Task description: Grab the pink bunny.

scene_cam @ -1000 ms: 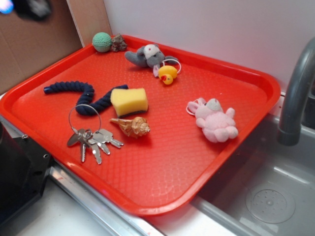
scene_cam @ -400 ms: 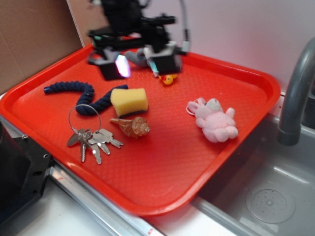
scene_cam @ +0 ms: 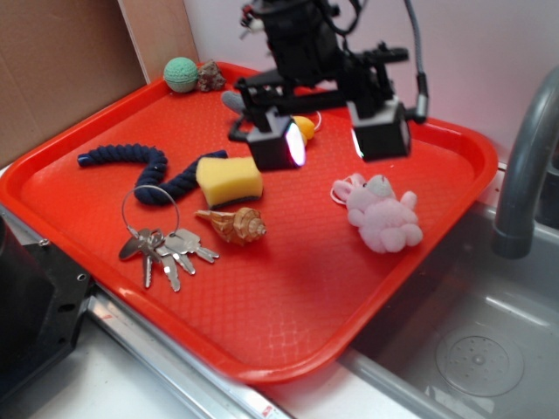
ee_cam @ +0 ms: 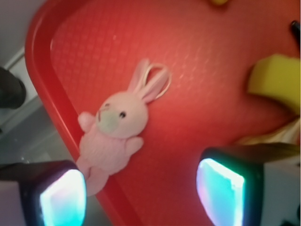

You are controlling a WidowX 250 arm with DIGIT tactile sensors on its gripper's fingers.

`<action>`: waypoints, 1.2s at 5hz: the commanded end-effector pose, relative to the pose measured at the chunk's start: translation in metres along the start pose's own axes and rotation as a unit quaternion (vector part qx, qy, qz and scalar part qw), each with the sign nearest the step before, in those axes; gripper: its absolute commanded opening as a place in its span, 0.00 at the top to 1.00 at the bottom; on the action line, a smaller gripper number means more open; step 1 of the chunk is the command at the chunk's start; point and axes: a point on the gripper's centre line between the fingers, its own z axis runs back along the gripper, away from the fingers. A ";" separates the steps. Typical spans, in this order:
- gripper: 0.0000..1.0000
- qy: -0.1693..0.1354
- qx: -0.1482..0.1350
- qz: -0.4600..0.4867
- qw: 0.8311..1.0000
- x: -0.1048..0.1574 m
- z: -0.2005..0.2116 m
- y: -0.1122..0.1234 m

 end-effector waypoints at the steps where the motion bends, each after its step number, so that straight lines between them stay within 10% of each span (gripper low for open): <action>1: 0.00 -0.025 0.033 0.012 0.999 0.021 -0.044 -0.031; 2: 0.00 -0.032 0.054 0.003 0.998 0.026 -0.057 -0.038; 3: 1.00 -0.028 0.068 0.012 0.997 0.024 -0.066 -0.024; 6: 1.00 -0.040 0.103 -0.052 0.993 0.035 -0.029 0.052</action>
